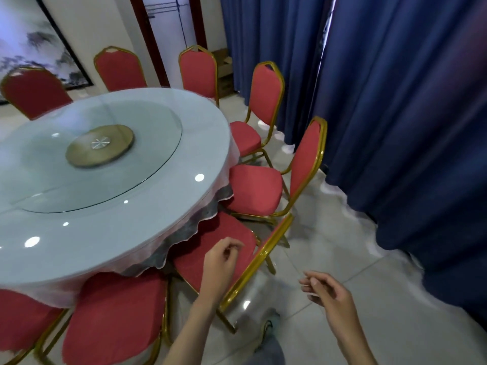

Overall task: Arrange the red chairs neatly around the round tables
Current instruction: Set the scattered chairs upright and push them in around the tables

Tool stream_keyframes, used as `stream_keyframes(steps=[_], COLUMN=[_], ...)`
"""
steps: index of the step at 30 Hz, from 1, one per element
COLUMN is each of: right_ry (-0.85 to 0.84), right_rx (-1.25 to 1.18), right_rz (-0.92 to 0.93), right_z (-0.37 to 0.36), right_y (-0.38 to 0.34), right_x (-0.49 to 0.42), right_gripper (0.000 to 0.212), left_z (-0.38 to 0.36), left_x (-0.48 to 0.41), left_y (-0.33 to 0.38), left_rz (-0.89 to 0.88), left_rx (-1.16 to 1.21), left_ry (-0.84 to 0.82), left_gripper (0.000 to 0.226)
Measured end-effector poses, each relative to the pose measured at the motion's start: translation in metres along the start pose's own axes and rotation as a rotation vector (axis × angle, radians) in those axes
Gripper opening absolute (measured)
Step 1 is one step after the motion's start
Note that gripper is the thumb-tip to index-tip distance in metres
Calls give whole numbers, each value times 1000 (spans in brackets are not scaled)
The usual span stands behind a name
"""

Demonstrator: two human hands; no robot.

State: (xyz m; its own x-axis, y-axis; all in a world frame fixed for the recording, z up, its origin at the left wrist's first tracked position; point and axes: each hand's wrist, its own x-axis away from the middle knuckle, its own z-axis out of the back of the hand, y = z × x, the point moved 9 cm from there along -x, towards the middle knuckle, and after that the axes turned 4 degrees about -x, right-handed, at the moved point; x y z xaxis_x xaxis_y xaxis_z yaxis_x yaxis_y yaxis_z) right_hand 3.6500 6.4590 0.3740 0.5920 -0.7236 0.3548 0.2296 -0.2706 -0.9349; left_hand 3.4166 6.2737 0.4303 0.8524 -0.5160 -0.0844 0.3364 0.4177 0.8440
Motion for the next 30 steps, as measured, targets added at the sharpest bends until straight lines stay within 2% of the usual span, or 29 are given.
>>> stream_keyframes(steps=[4,12,21,30], right_ry=[-1,-12,-34,-137], right_rx=[59,180,154,144], right_rz=[20,43,31,8], right_z=[21,52,80,137], right_y=[-30,-102,-134,-165], right_x=[-59,-177,-277,-416], right_gripper=[17,16,17,18], left_z=[-54,-140,-187,-260], left_x=[-58,-154,-234,-321], left_y=[15,45,61,97], left_rz=[-2,114,193,214], left_rx=[78,231,244,117], left_ry=[-23,-75,-56,75], left_gripper=[29,26,28,32])
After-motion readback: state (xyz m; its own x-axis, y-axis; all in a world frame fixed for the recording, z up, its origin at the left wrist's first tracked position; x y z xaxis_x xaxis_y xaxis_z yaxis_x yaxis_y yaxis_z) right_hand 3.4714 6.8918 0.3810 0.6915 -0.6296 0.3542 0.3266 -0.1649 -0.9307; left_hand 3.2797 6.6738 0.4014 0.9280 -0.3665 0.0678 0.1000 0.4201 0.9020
